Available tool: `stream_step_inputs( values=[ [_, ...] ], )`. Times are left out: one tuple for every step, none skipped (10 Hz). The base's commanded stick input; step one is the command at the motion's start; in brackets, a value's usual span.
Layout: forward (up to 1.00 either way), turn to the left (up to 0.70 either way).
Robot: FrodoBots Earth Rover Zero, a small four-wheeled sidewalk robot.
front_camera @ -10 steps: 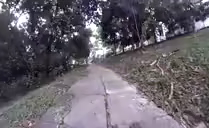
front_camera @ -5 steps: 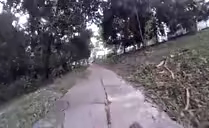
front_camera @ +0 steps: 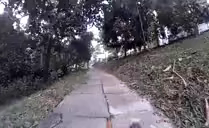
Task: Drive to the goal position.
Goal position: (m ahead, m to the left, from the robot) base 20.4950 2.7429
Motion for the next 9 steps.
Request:
stream_step_inputs(
  values=[
    [0.70,0.01],
    [0.70,0.01],
    [0.70,0.01],
    [0.70,0.01],
    [0.70,0.01],
    [0.70,0.00],
    [0.70,-0.08],
    [0.70,-0.13],
    [0.70,-0.13]
  ],
)
